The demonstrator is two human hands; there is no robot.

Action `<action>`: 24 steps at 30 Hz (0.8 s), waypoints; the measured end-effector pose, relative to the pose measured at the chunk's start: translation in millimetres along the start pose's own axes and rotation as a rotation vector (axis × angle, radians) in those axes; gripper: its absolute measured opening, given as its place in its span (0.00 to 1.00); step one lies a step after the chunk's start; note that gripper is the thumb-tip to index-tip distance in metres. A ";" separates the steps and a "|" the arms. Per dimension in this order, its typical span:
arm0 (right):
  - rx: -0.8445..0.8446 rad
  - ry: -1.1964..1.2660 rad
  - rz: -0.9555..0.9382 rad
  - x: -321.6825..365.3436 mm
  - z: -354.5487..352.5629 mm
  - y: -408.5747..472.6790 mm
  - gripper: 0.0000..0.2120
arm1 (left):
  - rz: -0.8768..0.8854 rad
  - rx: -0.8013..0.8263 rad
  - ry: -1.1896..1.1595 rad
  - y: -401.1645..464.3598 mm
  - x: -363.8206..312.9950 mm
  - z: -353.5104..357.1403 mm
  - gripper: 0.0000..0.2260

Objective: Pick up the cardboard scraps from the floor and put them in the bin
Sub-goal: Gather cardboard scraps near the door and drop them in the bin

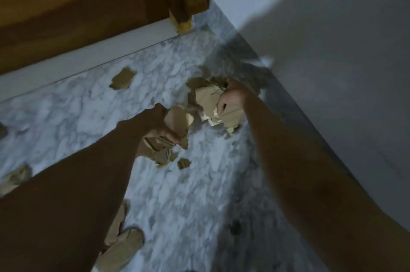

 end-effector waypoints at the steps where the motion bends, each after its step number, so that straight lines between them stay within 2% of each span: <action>1: 0.035 -0.049 0.002 11.8 3.1 6.4 0.49 | -0.030 0.011 0.041 -7.3 3.9 2.8 0.51; 4: 0.135 -0.210 0.028 30.3 16.6 35.1 0.52 | -0.028 0.020 -0.020 -13.4 9.8 25.4 0.52; 6: 0.103 -0.315 0.056 33.0 19.8 48.7 0.61 | -0.006 0.005 -0.093 -7.6 16.8 58.2 0.50; 7: 0.099 -0.345 0.072 32.1 21.7 53.3 0.62 | 0.002 -0.014 -0.128 -4.0 20.5 76.4 0.49; 13: -0.008 -0.496 0.197 16.9 25.6 54.7 0.57 | 0.024 -0.282 -0.252 4.4 30.3 111.5 0.42; 17: -0.085 -0.358 0.080 17.1 25.6 43.7 0.48 | -0.036 -0.339 -0.254 1.4 34.2 115.9 0.43; 22: -0.069 -0.220 -0.001 7.3 46.5 13.5 0.51 | -0.071 -0.335 -0.369 -15.0 41.2 115.5 0.38; 24: -0.036 -0.104 -0.029 3.0 57.3 -1.0 0.48 | -0.121 -0.333 -0.457 -28.7 61.0 117.6 0.37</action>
Point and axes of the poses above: each hand's wrist, its own y-axis towards the middle knuckle, its own z-axis out of the palm, x = y × z, the point moved 8 cm from there along y, towards the middle knuckle, and after that the axes turned 14 degrees about x, right-handed, at the moved point
